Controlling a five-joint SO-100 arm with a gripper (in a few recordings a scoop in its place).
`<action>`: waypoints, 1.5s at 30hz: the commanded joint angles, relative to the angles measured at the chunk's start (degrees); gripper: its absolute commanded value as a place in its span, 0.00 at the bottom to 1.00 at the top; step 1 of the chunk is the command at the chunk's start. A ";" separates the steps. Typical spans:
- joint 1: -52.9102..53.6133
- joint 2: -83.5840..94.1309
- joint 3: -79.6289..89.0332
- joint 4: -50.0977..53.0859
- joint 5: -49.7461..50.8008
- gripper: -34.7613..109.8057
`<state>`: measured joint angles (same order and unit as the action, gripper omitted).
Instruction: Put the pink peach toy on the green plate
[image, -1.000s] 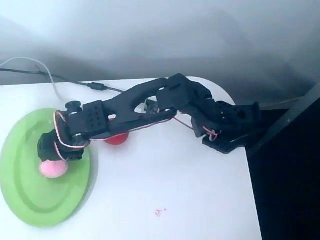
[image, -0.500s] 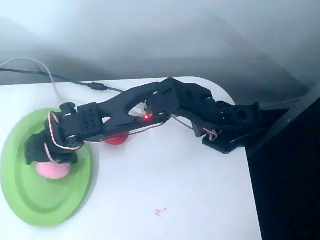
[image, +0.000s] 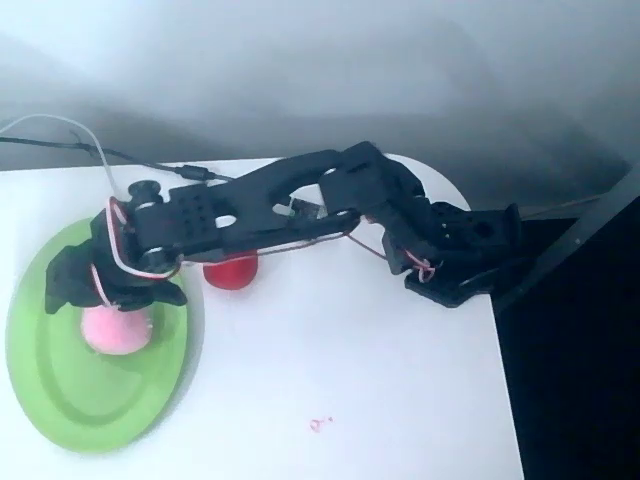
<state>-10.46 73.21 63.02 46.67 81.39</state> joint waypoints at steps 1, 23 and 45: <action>-0.44 16.70 10.28 0.09 -13.54 0.58; 15.73 94.48 98.53 -4.92 -4.57 0.24; 6.50 122.34 123.22 22.94 -3.08 0.24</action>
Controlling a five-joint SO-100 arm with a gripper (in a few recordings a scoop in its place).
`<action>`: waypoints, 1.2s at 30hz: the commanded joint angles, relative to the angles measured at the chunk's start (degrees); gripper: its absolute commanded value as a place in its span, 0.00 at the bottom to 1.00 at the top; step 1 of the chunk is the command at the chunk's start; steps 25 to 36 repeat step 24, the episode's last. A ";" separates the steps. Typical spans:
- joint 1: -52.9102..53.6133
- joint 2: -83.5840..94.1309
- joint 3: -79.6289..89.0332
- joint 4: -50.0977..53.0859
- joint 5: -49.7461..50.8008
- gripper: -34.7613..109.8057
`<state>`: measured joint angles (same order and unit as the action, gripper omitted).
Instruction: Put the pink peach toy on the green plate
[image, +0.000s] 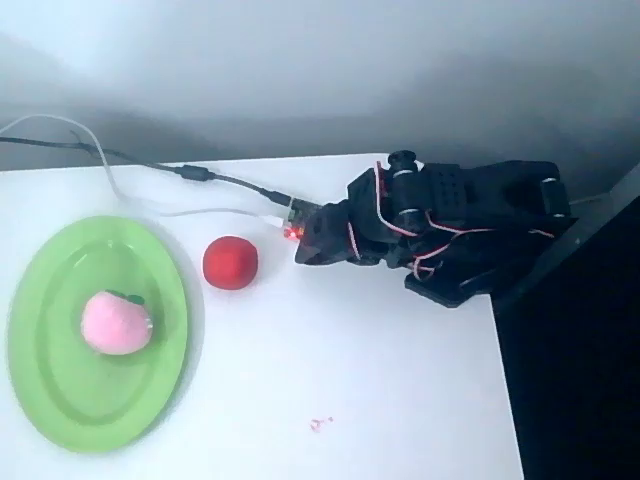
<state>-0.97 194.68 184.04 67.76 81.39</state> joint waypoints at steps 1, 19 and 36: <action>-3.60 0.79 2.64 1.93 -4.22 0.24; -6.50 1.14 3.87 4.22 -10.37 0.24; -6.42 1.14 3.87 4.22 -10.37 0.24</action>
